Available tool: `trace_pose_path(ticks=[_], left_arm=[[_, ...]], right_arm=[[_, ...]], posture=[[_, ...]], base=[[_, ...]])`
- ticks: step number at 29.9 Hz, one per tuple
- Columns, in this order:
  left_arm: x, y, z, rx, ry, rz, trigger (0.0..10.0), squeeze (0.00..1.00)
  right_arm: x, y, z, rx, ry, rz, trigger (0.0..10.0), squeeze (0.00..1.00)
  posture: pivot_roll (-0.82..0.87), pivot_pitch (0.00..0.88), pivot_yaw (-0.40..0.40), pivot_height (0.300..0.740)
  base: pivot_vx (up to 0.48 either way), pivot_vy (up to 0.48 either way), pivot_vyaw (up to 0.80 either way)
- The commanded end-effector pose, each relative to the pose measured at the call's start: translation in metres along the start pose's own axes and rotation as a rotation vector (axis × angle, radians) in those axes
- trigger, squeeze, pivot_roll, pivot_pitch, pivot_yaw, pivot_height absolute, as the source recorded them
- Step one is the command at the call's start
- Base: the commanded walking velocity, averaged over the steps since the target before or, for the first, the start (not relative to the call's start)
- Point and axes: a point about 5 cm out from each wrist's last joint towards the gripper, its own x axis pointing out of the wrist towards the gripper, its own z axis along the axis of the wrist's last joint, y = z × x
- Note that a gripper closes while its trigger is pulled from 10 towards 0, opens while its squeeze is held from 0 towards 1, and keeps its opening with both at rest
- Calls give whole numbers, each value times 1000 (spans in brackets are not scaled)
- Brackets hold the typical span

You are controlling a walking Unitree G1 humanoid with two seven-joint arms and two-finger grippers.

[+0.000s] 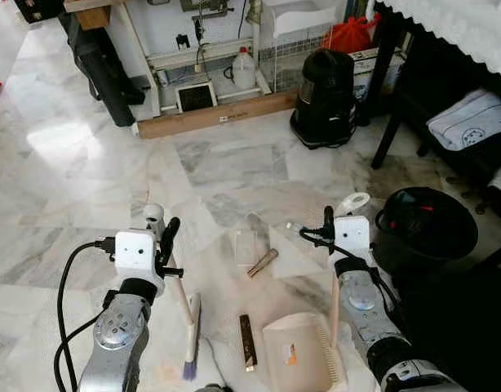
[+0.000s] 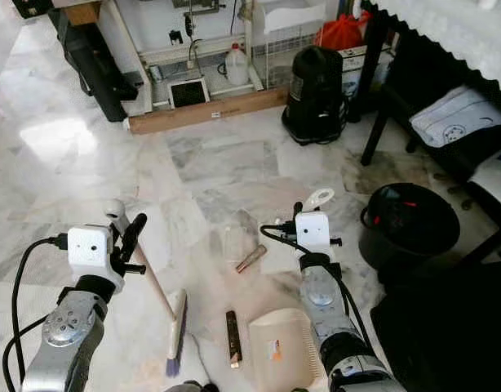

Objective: Sweep floor

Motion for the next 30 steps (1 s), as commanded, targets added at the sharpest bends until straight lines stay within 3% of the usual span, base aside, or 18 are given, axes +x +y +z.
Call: trace_pose_path(ticks=[1,12,23,30], left_arm=[[0,5,14,1,-55,13,10000,0],[-1,5,21,-1,-79,16,10000,0],[4,3,25,-67,-48,-12,10000,0],[9,9,9,-159,35,3,10000,0]], right_arm=[[7,2,11,-5,-58,5,10000,0],[11,0,9,-35,-29,8,10000,0],[-18,12,-27,-38,110,54,10000,0],[-27,10,-36,-32,147,42,10000,0]], posture=[[233,219,99,740],[247,241,99,740],[254,246,99,740],[243,240,95,740]], base=[[0,0,0],[0,0,0],[0,0,0],[0,0,0]])
